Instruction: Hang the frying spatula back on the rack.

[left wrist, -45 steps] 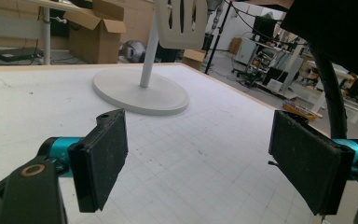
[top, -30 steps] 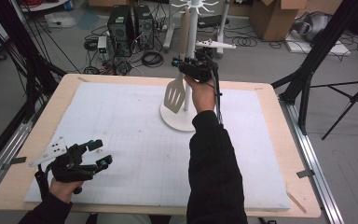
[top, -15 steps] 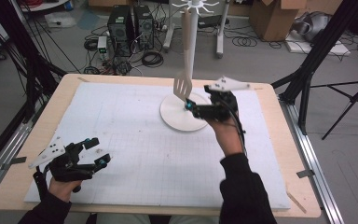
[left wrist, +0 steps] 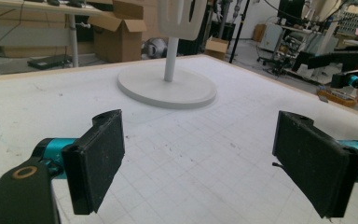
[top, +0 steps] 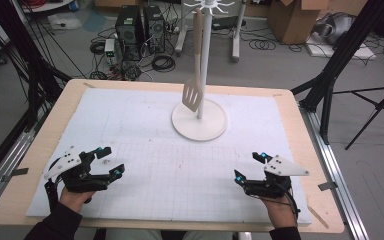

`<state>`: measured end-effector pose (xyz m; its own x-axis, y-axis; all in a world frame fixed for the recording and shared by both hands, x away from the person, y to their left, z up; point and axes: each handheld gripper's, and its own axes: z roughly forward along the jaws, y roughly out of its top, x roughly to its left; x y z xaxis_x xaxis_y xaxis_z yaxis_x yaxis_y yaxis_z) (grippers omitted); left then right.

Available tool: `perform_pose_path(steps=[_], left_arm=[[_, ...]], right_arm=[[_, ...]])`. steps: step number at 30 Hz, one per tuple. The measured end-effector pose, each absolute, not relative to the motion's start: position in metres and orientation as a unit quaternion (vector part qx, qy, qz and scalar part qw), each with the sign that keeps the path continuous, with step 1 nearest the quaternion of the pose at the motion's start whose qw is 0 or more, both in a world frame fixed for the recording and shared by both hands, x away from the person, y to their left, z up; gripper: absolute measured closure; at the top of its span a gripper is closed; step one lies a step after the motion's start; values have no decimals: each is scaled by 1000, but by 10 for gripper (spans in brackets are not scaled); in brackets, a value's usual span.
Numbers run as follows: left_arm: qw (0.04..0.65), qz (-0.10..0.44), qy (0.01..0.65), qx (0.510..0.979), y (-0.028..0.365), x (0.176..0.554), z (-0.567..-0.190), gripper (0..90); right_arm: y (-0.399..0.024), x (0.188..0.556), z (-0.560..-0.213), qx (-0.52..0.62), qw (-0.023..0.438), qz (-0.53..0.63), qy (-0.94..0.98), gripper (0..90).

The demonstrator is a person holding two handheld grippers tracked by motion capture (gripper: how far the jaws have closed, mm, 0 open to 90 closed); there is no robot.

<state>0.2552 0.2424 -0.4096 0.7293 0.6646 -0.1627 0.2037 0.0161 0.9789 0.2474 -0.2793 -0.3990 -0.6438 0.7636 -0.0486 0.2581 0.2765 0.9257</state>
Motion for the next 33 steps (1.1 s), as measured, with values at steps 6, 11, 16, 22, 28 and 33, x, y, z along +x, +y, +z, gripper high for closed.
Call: perform_pose_path(steps=[6, 11, 16, 22, 28, 33], left_arm=[[637, 181, 329, 673, 246, 251, -409, 163], [639, 183, 334, 669, 248, 249, -411, 163], [637, 174, 333, 673, 247, 252, -413, 163], [630, 170, 329, 682, 243, 252, -416, 163], [623, 155, 324, 695, 241, 254, -418, 164], [621, 150, 324, 698, 241, 254, -418, 164]], right_arm=[[-291, 247, -401, 366, 260, 502, 739, 155], [-285, 244, -400, 360, 269, 490, 747, 161], [-281, 245, -402, 353, 270, 471, 762, 162], [-283, 246, -404, 354, 272, 470, 762, 162], [-284, 246, -403, 363, 268, 470, 759, 162], [-287, 249, -405, 368, 267, 470, 757, 161]])
